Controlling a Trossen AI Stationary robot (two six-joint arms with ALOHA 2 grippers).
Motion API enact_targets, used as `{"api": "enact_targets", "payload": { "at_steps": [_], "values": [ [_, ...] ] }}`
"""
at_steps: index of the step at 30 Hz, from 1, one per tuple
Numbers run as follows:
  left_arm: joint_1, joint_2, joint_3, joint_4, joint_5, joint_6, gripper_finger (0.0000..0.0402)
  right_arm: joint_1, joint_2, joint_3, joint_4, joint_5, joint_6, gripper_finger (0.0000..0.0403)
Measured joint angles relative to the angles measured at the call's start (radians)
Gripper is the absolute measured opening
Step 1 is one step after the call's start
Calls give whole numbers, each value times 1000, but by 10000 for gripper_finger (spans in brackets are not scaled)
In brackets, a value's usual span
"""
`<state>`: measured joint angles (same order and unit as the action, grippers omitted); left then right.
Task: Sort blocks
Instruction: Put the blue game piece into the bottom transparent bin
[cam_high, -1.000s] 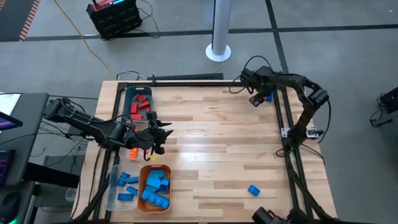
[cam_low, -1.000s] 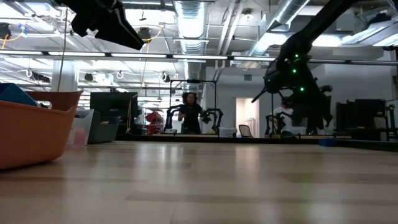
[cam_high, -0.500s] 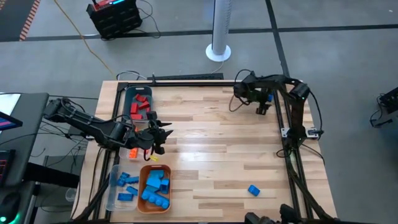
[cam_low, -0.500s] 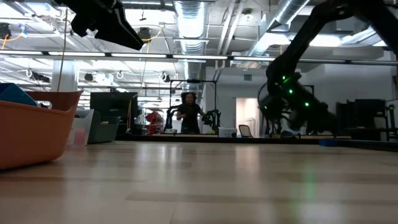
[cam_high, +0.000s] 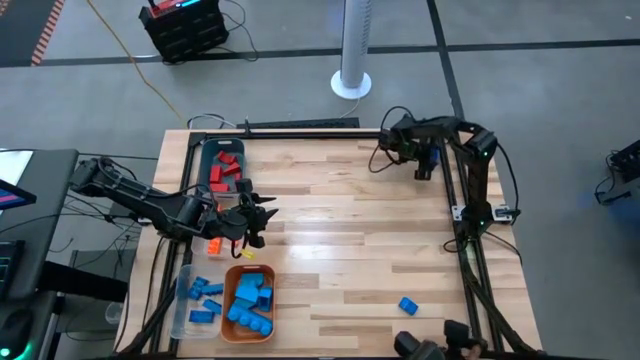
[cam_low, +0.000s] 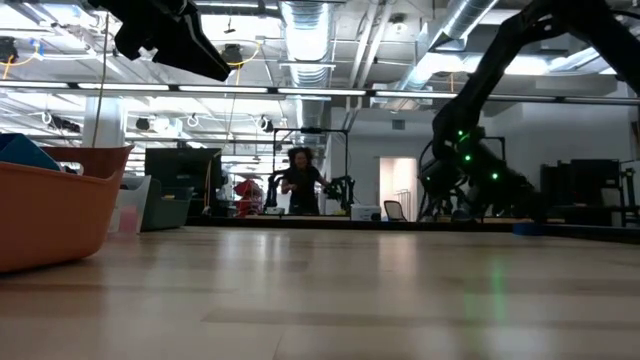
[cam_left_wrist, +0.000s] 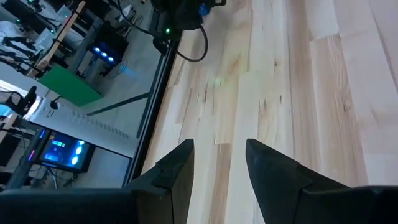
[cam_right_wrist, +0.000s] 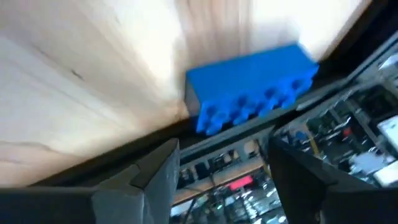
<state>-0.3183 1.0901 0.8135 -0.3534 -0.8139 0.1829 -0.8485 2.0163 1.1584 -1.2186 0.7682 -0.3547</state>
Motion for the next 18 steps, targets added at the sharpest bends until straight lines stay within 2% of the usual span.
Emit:
{"api": "enact_targets", "payload": {
  "at_steps": [3,6,13,18],
  "values": [
    [0,0,0,0,0,4,139,31,0,0,48,-36,-68,237],
    [0,0,0,0,0,7,139,72,-3,0,69,-116,-125,226],
    [0,0,0,-35,0,-12,139,185,-31,-2,85,-282,-115,200],
    [0,0,0,-41,0,-21,139,283,-152,10,68,-503,-56,178]
  ]
}}
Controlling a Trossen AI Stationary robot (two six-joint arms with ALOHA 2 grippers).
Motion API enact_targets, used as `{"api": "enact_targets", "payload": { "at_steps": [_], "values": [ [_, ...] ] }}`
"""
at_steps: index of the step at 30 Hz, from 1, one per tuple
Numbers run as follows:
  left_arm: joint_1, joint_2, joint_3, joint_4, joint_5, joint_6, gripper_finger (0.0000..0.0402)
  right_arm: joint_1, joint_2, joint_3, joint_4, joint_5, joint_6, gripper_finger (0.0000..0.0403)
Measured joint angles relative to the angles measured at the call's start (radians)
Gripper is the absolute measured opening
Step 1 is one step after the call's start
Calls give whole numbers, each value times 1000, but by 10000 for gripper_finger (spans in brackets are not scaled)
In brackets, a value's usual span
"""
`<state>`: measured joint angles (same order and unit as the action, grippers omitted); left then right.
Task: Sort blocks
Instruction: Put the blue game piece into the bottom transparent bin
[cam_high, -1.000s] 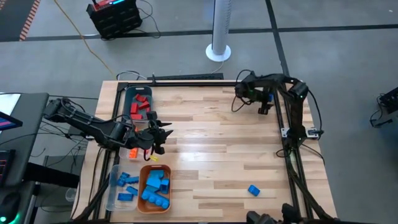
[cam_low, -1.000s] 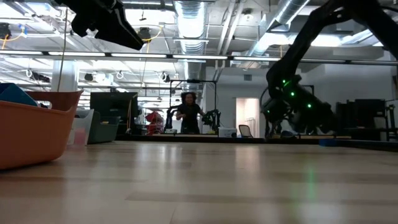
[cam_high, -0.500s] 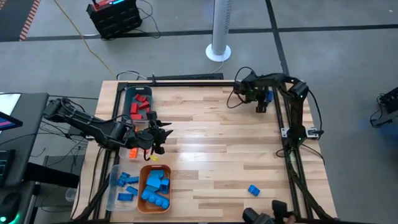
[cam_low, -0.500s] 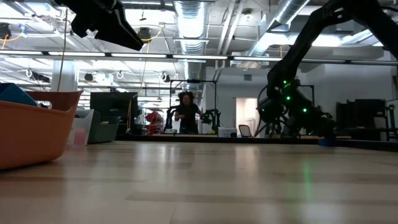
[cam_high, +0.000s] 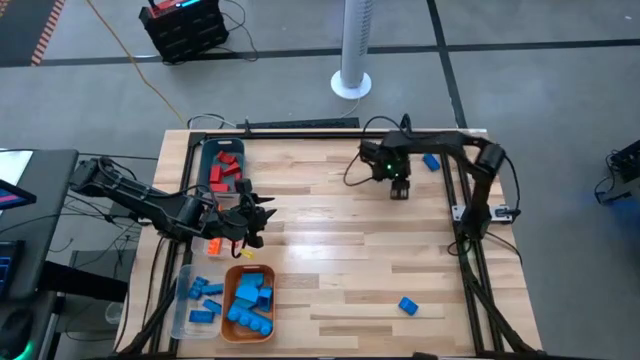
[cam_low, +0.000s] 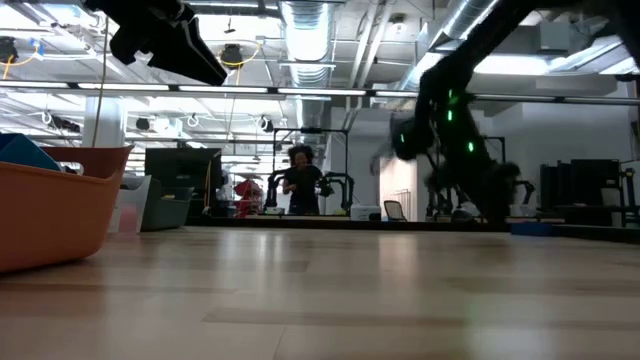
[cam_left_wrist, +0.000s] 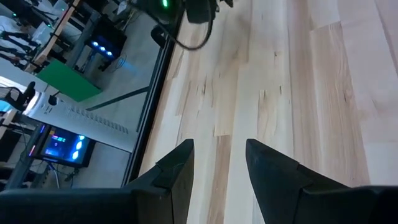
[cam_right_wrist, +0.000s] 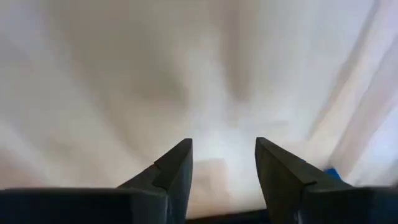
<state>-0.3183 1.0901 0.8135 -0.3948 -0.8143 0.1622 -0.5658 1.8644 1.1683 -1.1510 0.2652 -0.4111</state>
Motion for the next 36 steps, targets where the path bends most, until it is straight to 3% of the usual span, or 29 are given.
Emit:
{"api": "enact_targets", "payload": {
  "at_steps": [5,13,26,36],
  "values": [
    [0,0,0,0,0,-7,139,19,-163,1,32,20,164,162],
    [0,0,0,4,62,-34,139,-211,-257,1,31,30,462,179],
    [0,0,0,3,78,-28,139,-374,-55,2,9,102,430,303],
    [0,0,0,2,78,-25,139,-367,96,18,50,175,323,315]
  ]
}}
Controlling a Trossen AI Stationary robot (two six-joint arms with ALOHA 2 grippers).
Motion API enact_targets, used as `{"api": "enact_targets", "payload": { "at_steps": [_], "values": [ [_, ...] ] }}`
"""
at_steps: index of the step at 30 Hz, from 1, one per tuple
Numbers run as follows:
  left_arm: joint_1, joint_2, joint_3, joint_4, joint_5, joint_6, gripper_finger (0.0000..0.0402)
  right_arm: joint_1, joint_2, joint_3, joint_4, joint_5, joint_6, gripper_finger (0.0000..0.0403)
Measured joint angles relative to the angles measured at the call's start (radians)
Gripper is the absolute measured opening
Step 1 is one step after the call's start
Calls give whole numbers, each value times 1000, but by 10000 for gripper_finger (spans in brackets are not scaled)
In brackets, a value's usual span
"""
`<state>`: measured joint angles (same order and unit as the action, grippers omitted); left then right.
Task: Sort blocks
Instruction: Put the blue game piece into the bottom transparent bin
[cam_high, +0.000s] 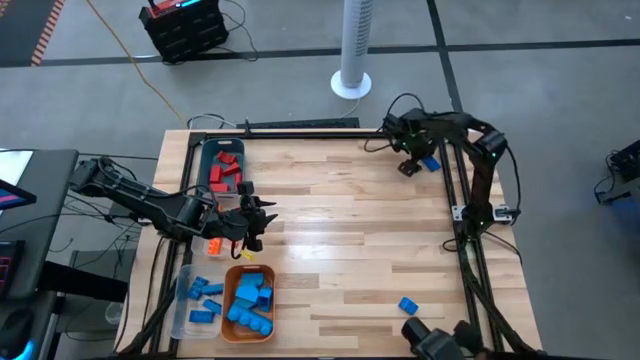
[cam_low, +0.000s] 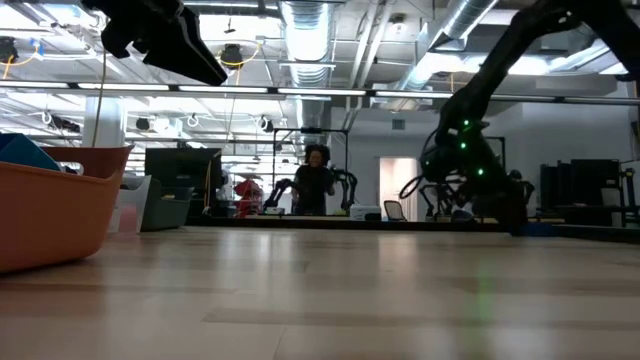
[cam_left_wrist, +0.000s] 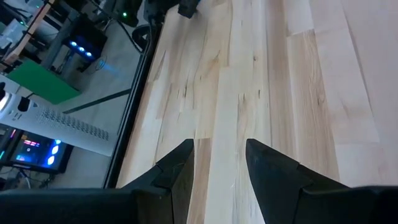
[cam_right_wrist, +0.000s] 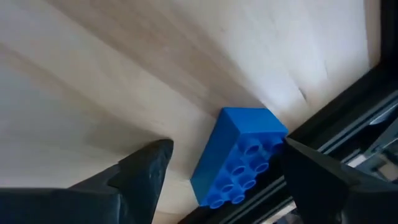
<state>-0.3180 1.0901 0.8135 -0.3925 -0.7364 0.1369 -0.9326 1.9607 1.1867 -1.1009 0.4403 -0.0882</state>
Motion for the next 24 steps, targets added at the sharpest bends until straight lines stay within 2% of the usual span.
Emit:
{"api": "enact_targets", "payload": {
  "at_steps": [4,9,15,19,24],
  "values": [
    [0,0,0,-1,0,0,139,15,32,10,-21,9,-33,309],
    [0,0,0,-1,0,14,139,93,32,29,-73,-69,-19,299],
    [1,0,0,-3,0,16,139,266,15,61,-173,-219,68,292],
    [1,0,0,-2,5,11,139,380,-2,85,-203,-213,65,292],
    [1,0,0,-6,15,-11,139,448,-12,85,-249,-123,-18,291]
  ]
}}
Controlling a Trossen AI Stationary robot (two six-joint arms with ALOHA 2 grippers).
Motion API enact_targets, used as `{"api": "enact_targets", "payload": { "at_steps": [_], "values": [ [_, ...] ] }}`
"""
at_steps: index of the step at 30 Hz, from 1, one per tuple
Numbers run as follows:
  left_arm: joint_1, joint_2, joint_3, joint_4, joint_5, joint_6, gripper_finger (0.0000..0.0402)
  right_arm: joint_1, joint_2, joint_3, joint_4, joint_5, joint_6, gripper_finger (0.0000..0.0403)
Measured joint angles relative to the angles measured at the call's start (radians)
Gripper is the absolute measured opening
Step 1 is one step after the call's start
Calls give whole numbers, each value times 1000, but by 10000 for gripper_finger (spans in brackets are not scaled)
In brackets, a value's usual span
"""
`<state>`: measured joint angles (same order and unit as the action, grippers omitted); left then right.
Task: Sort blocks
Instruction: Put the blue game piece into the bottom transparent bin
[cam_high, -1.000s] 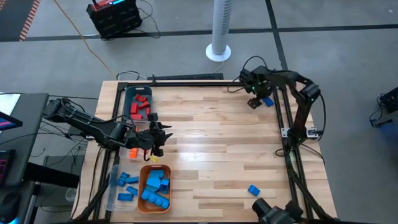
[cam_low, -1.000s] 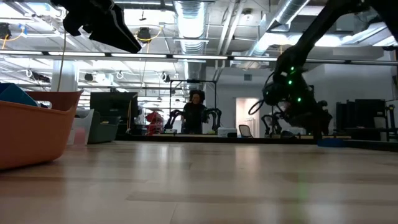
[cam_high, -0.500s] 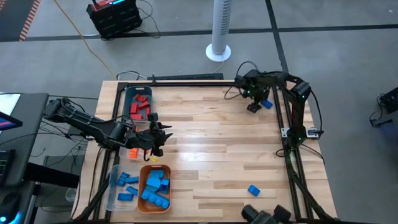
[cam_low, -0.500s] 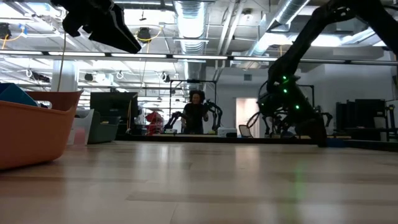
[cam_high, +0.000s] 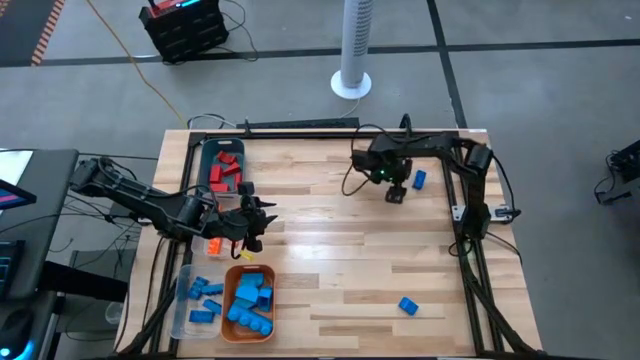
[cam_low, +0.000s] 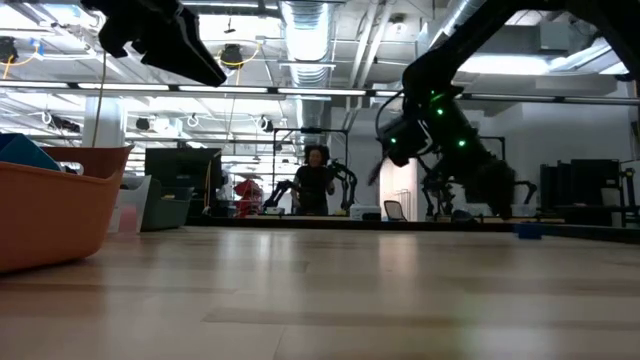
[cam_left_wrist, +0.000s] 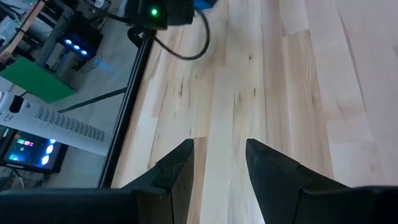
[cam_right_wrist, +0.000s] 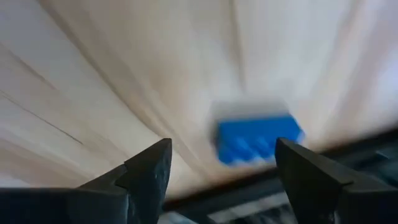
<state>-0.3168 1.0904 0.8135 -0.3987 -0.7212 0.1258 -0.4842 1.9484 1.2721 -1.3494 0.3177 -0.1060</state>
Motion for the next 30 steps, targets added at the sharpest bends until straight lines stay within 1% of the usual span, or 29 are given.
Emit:
{"api": "enact_targets", "payload": {
  "at_steps": [2,3,5,7,9,15,20,22,26,30],
  "values": [
    [0,0,0,-2,1,-4,139,7,2,-1,-43,62,-19,291],
    [0,0,0,-3,1,-5,139,9,2,-1,-63,82,-4,291],
    [0,0,0,-4,2,-5,139,0,3,-1,-100,96,84,291],
    [0,0,0,-5,2,-6,139,-35,-1,-1,-116,92,198,291],
    [0,0,0,-6,2,-6,139,-80,-19,-1,-96,90,279,291],
    [0,0,0,-27,10,-26,139,-201,-130,-1,33,28,379,291],
    [0,0,0,-79,10,-63,139,-294,-182,0,45,17,429,291],
    [0,0,0,-97,10,-83,139,-315,-187,-11,56,-27,431,291],
    [0,0,1,-148,10,-132,139,-331,-188,-90,124,-83,412,291],
    [0,0,8,-200,10,-183,139,-329,-224,-185,217,-84,397,291]
  ]
}}
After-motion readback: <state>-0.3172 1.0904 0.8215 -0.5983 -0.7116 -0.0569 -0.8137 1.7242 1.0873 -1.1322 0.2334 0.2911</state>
